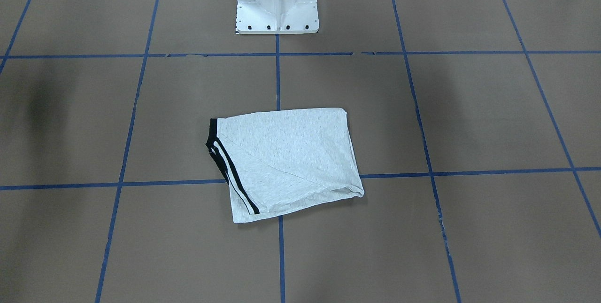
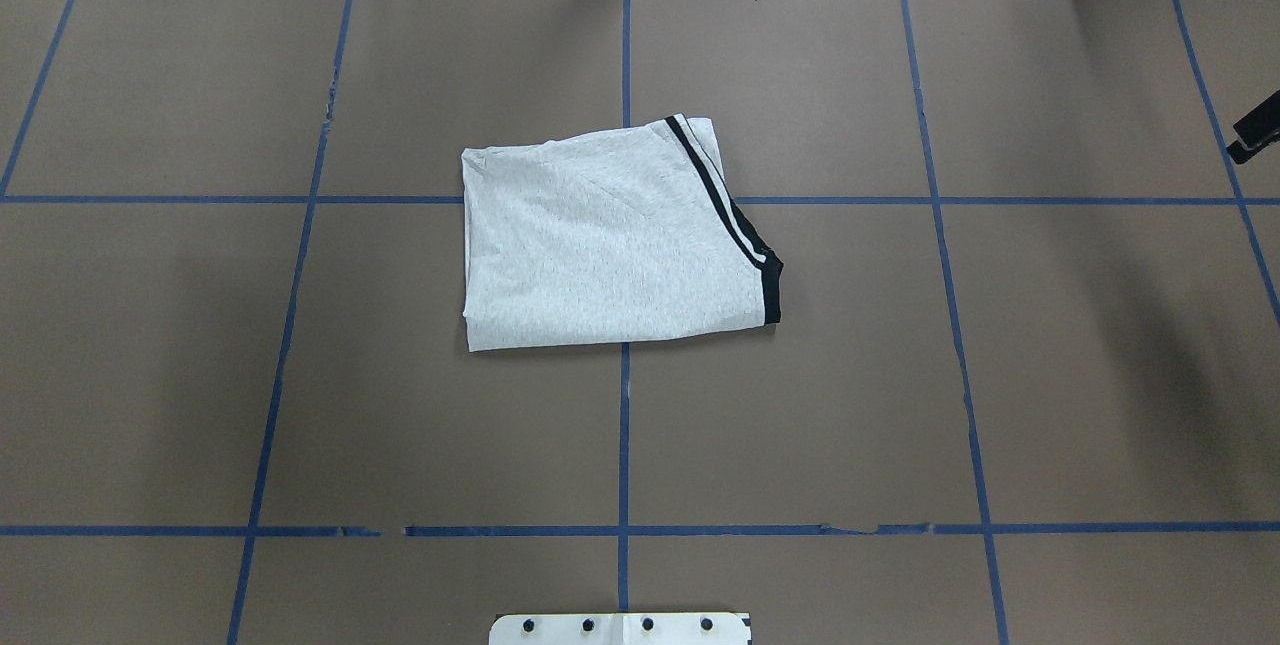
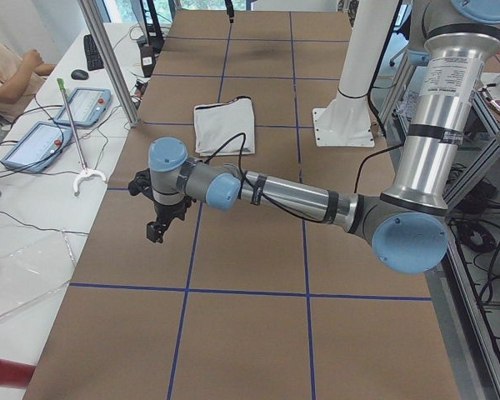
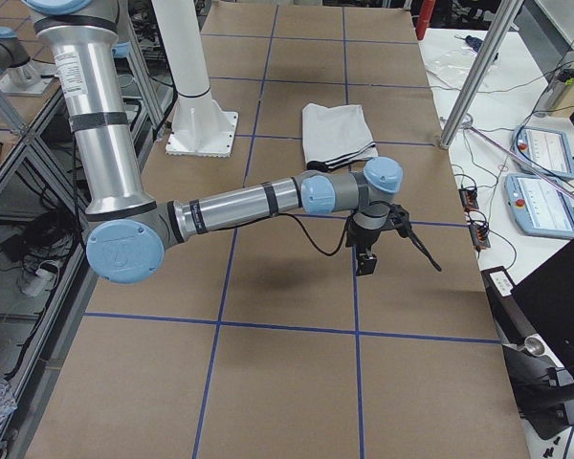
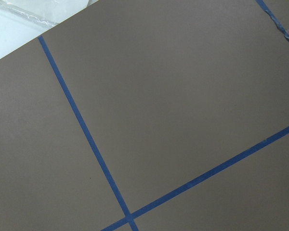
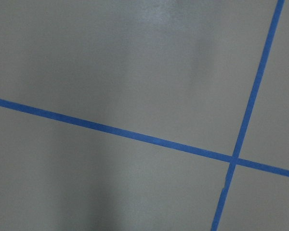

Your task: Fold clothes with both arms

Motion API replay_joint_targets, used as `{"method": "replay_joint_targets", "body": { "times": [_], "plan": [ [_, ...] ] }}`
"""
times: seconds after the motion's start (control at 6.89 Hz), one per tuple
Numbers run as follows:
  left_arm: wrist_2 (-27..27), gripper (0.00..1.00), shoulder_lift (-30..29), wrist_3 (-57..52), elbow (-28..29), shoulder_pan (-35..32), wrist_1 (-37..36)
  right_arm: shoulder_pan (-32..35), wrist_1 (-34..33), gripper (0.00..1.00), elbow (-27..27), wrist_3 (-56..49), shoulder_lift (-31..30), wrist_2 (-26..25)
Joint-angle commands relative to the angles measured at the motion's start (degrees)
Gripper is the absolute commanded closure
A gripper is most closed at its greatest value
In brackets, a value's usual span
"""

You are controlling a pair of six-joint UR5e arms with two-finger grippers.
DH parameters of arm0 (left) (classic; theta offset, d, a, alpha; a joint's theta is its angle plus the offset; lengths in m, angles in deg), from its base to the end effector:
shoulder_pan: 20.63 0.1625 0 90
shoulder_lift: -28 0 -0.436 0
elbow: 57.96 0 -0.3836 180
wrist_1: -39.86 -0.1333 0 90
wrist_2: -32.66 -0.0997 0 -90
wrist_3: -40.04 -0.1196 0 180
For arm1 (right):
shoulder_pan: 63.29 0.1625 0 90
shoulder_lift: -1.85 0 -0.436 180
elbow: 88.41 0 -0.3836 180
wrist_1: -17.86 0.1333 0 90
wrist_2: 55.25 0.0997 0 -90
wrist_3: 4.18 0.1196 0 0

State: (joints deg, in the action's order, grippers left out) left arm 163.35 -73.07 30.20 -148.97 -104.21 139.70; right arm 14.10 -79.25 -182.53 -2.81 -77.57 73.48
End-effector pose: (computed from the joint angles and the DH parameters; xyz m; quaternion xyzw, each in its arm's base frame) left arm 0.0105 -0.5877 0.5570 0.1884 0.3359 0.1956 0.9019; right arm -0.0657 -0.5615 0.5731 0.0217 -0.3360 -0.1140 0.9347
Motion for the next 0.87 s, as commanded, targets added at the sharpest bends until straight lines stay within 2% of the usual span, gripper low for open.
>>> {"method": "replay_joint_targets", "body": {
  "times": [0.0,0.29,0.73],
  "plan": [
    [0.00,0.00,0.09,0.17,0.65,0.00,0.00,1.45,-1.15,0.00,0.00,0.30,-1.69,0.21],
    [0.00,0.00,-0.17,1.14,1.35,0.00,-0.61,3.81,-1.07,0.00,0.08,1.09,-3.88,4.32],
    [4.48,0.00,2.44,3.87,1.01,-1.66,0.17,4.00,-0.71,0.00,0.08,1.18,-4.51,4.34]
  ]
}}
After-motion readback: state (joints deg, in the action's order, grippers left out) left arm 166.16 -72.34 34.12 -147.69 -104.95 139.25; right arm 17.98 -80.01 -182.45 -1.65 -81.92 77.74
